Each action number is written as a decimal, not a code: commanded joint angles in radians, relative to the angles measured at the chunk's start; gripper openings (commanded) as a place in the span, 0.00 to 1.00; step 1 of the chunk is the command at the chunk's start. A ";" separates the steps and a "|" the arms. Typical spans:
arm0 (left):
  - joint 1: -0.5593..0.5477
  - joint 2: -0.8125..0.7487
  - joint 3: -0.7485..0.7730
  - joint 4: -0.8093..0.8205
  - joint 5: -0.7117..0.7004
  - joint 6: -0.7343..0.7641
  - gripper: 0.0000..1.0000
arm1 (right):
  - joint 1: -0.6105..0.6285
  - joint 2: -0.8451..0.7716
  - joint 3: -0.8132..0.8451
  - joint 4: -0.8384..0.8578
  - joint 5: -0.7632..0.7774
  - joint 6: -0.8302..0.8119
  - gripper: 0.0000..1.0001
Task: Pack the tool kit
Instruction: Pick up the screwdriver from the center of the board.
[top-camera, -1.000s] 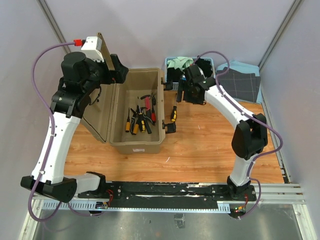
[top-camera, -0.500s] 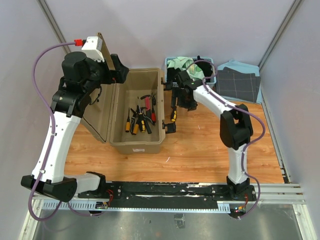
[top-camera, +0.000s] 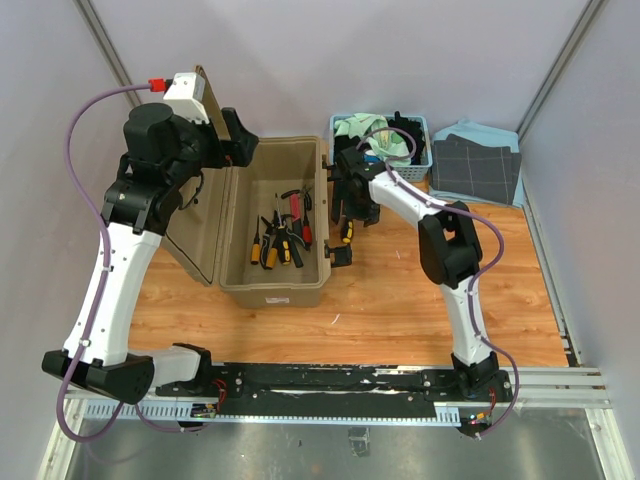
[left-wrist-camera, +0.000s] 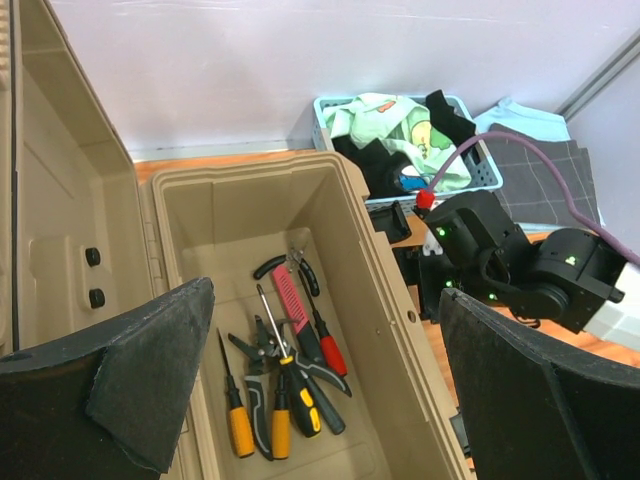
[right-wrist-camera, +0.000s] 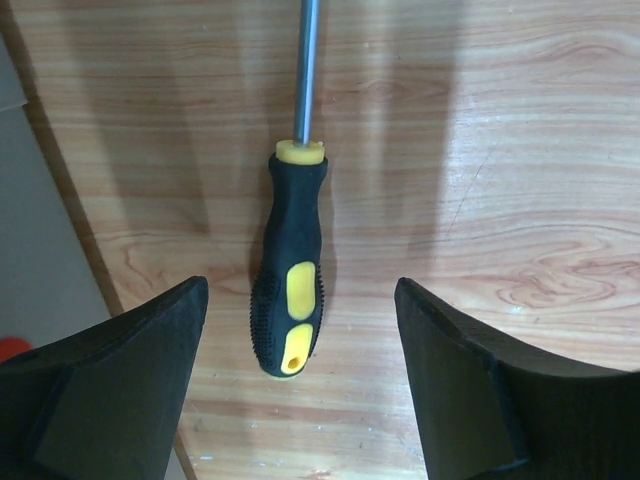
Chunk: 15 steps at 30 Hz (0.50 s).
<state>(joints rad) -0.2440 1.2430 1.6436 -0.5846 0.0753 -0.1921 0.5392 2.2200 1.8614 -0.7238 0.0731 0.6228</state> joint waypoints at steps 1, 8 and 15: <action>0.006 0.009 0.034 0.016 0.008 -0.007 0.99 | 0.008 0.053 0.023 -0.055 0.029 0.011 0.76; 0.006 0.017 0.036 0.017 0.008 -0.006 0.99 | 0.010 0.081 0.010 -0.076 0.029 0.014 0.70; 0.006 0.022 0.038 0.018 0.008 -0.005 0.99 | 0.012 0.098 0.023 -0.101 0.039 0.001 0.40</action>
<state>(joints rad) -0.2440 1.2648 1.6489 -0.5850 0.0765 -0.1921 0.5411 2.2745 1.8709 -0.7696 0.0902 0.6224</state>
